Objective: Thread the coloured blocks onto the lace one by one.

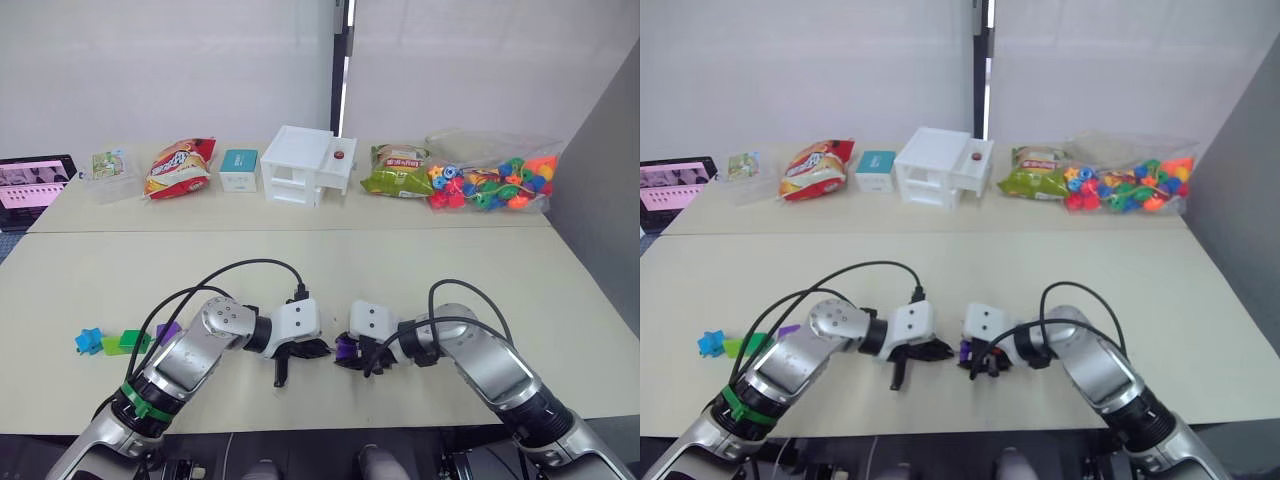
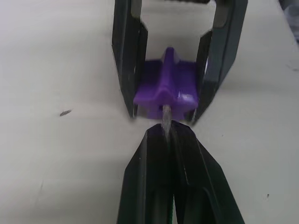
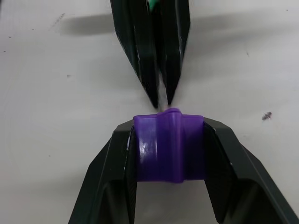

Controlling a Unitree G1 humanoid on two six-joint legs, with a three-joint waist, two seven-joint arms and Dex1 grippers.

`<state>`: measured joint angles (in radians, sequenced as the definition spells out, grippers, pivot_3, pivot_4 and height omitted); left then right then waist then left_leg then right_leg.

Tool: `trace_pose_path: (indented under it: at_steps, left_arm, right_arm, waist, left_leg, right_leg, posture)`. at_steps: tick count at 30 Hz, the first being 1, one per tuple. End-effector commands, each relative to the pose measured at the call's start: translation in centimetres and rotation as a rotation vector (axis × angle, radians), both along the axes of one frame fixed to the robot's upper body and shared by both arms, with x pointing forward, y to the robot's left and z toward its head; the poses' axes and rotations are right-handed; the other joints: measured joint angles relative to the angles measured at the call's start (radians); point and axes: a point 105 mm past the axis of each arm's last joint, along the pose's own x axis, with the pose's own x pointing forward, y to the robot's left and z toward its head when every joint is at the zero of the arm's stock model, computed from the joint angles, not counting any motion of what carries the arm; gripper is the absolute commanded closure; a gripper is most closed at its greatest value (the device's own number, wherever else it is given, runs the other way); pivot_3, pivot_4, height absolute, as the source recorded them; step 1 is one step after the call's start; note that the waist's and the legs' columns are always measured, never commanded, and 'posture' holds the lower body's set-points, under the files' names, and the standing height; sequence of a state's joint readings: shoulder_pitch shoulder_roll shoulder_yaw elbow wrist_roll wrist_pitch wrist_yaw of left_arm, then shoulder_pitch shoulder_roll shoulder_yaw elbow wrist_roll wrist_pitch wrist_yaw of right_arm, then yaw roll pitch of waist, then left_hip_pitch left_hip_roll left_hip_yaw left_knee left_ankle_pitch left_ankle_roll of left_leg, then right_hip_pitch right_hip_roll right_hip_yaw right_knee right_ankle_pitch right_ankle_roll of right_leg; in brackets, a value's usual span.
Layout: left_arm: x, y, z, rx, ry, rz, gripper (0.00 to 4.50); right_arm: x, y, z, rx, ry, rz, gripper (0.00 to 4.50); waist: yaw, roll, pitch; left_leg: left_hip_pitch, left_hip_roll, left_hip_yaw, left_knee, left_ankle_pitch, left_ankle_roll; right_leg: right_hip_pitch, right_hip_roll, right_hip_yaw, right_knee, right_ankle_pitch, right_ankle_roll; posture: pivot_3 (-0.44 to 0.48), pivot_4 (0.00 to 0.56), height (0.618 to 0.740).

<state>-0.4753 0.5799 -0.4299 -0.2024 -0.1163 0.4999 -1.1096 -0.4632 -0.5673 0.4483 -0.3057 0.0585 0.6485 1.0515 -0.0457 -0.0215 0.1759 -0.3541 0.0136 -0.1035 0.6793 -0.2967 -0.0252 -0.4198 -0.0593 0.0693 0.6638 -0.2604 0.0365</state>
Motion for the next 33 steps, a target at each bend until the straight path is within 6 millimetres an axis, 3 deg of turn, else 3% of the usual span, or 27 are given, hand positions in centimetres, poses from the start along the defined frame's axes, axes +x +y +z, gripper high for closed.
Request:
trace_pose_path:
  at_steps: [1, 9, 10, 17, 22, 27, 33]
  left_arm:
    - [-1.2, -2.0, 1.7, -0.058, -0.031, -0.115, 4.50]
    - [-0.4, -1.3, 2.1, -0.057, -0.047, -0.065, 4.50]
    - [-0.3, -1.1, 2.4, -0.067, -0.046, -0.059, 3.81]
    - [-0.4, 0.6, 3.9, -0.059, -0.065, -0.056, 1.57]
    - [-0.5, 2.2, 4.3, -0.039, -0.057, -0.035, 1.57]
    - [0.5, 5.0, 3.4, 0.021, -0.063, 0.036, 1.57]
    - [0.5, 4.8, 2.4, -0.003, -0.034, 0.035, 1.57]
  right_arm:
    - [-0.6, 1.0, -0.2, 0.009, 0.019, 0.032, 3.13]
    - [-0.5, 0.7, -0.3, 0.006, 0.020, 0.018, 3.13]
    - [-0.4, 0.6, -0.4, 0.004, 0.020, 0.015, 3.13]
    - [-0.2, 0.1, -0.5, -0.004, 0.022, -0.003, 3.13]
    - [-0.1, 0.0, -0.6, -0.006, 0.021, -0.008, 3.13]
    - [0.1, 0.0, -0.5, -0.005, 0.015, -0.010, 3.13]
    - [0.1, 0.0, -0.4, -0.005, 0.012, -0.009, 3.13]
  waist:
    - [0.000, 0.000, 0.000]
    - [0.000, 0.000, 0.000]
    - [0.000, 0.000, 0.000]
    - [-0.002, 0.000, 0.000]
    - [-0.003, 0.000, 0.000]
    - [-0.002, 0.000, 0.000]
    - [-0.001, 0.000, 0.000]
  left_leg:
    - [0.000, 0.000, 0.000, 0.000, 0.000, 0.000]
    - [0.000, 0.000, 0.000, 0.000, 0.000, 0.000]
    - [0.000, 0.000, 0.000, 0.000, 0.000, 0.000]
    - [0.000, 0.000, 0.000, 0.000, 0.000, 0.000]
    - [0.000, 0.000, 0.000, 0.000, 0.000, 0.000]
    - [0.000, 0.000, 0.000, 0.000, 0.000, 0.000]
    - [0.000, 0.000, 0.000, 0.000, 0.000, 0.000]
  right_leg:
    - [0.000, 0.000, 0.000, 0.000, 0.000, 0.000]
    - [0.000, 0.000, 0.000, 0.000, 0.000, 0.000]
    - [0.000, 0.000, 0.000, 0.000, 0.000, 0.000]
    - [0.000, 0.000, 0.000, 0.000, 0.000, 0.000]
    - [0.000, 0.000, 0.000, 0.000, 0.000, 0.000]
    - [0.000, 0.000, 0.000, 0.000, 0.000, 0.000]
    - [0.000, 0.000, 0.000, 0.000, 0.000, 0.000]
  posture:
    - [0.000, 0.150, 0.740]
    - [0.000, 0.150, 0.740]
    - [0.000, 0.150, 0.740]
    - [0.000, 0.150, 0.740]
    - [0.000, 0.150, 0.740]
    - [0.000, 0.150, 0.740]
    - [0.000, 0.150, 0.740]
